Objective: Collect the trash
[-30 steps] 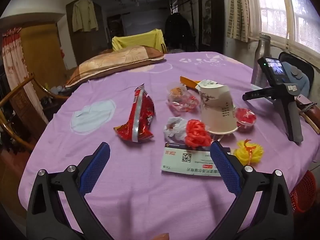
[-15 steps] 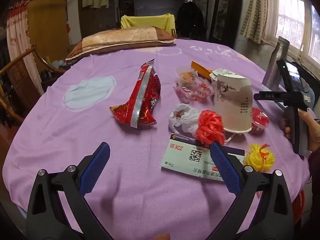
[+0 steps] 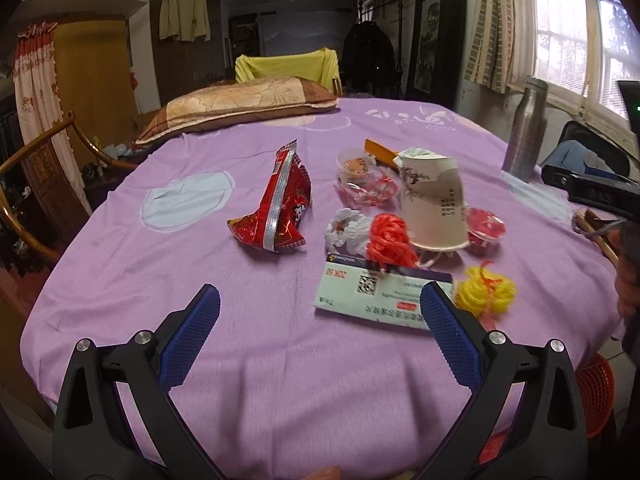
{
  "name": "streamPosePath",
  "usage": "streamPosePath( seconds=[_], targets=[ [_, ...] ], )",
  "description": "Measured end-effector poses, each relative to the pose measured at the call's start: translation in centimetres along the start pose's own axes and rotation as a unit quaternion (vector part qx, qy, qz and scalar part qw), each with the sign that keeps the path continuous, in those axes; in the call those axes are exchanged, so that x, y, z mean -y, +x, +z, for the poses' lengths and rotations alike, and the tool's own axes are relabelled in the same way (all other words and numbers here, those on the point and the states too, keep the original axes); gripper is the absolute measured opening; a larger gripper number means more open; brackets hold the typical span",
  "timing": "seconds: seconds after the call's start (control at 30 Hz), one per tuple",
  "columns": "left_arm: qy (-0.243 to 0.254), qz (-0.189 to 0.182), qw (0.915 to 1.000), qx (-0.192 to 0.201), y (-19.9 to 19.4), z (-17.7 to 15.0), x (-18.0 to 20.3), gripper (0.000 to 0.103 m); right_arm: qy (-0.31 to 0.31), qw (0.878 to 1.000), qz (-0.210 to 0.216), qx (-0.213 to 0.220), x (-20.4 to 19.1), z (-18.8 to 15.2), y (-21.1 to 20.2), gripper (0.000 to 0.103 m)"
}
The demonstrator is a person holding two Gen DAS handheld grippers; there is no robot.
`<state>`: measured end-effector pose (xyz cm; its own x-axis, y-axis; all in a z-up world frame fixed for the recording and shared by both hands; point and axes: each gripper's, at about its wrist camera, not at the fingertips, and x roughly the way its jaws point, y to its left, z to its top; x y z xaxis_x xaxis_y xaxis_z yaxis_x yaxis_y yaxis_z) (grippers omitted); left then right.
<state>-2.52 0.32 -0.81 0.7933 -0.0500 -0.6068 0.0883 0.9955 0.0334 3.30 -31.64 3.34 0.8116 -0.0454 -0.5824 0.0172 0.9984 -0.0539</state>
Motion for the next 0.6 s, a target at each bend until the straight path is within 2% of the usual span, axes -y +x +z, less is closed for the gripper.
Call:
streamPosePath(
  seconds=[0.17,0.23,0.37,0.6],
  targets=[
    [0.013,-0.003,0.9996,0.026,-3.6,-1.8,0.4,0.096,0.005,0.998,0.034,0.050,-3.2,-4.3,-8.7,0.097],
    [0.018,0.001,0.9993,0.032,-4.9,-2.7,0.4,0.096,0.009,0.997,0.038,0.064,-3.9,-5.4,-11.0,0.097],
    [0.029,0.008,0.9984,0.047,-7.5,-4.3,0.5,0.096,0.016,0.996,0.057,0.073,-4.6,-7.3,-14.4,0.097],
    [0.035,0.008,0.9980,0.053,-8.9,-5.1,0.0,0.096,0.000,0.994,0.072,0.087,-6.2,-9.1,-17.6,0.097]
  ],
)
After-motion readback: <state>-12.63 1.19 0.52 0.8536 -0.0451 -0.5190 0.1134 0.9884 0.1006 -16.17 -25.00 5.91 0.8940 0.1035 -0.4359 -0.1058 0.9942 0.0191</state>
